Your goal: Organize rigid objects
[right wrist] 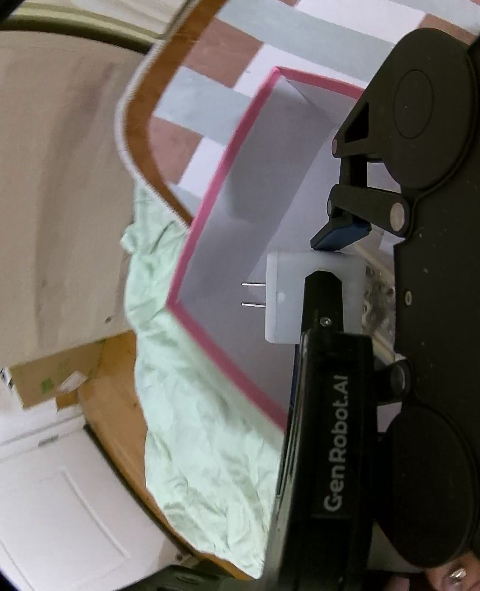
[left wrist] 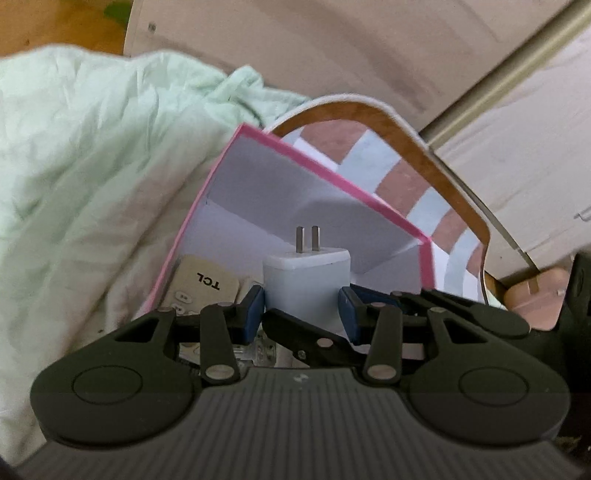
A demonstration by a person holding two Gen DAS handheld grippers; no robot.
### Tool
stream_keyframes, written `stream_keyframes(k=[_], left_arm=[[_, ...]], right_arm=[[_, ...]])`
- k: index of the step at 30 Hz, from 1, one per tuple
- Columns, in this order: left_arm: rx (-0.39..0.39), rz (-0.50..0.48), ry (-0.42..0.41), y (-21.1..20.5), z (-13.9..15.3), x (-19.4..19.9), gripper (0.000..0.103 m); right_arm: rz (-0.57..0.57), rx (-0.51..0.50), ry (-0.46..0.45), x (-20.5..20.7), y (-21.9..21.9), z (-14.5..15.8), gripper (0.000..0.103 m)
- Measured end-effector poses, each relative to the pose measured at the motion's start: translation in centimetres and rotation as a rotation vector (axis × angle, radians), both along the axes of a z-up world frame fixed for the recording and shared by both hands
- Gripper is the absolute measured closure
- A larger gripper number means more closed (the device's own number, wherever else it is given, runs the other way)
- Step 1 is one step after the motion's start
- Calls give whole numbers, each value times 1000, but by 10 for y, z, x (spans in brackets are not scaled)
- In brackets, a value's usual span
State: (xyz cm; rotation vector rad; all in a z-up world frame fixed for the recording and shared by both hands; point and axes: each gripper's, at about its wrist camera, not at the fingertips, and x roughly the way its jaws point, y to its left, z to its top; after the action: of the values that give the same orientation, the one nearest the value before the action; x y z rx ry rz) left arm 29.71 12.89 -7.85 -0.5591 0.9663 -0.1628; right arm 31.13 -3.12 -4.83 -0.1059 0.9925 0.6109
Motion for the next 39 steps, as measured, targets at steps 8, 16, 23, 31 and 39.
stream_keyframes(k=[8, 16, 23, 31, 39], left_arm=[[40, -15, -1, -9, -11, 5, 60], [64, -37, -21, -8, -1, -2, 59], [142, -39, -36, -3, 26, -22, 59], [263, -59, -121, 2, 81, -70, 58], [407, -79, -141, -22, 127, -113, 58]], right_arm=[[8, 17, 24, 10, -3, -20, 42], [29, -4, -45, 2, -1, -15, 38], [-41, 40, -119, -32, -25, 2, 38], [-135, 84, -227, -84, -58, 52, 38], [-184, 125, -315, -137, -83, 103, 38]])
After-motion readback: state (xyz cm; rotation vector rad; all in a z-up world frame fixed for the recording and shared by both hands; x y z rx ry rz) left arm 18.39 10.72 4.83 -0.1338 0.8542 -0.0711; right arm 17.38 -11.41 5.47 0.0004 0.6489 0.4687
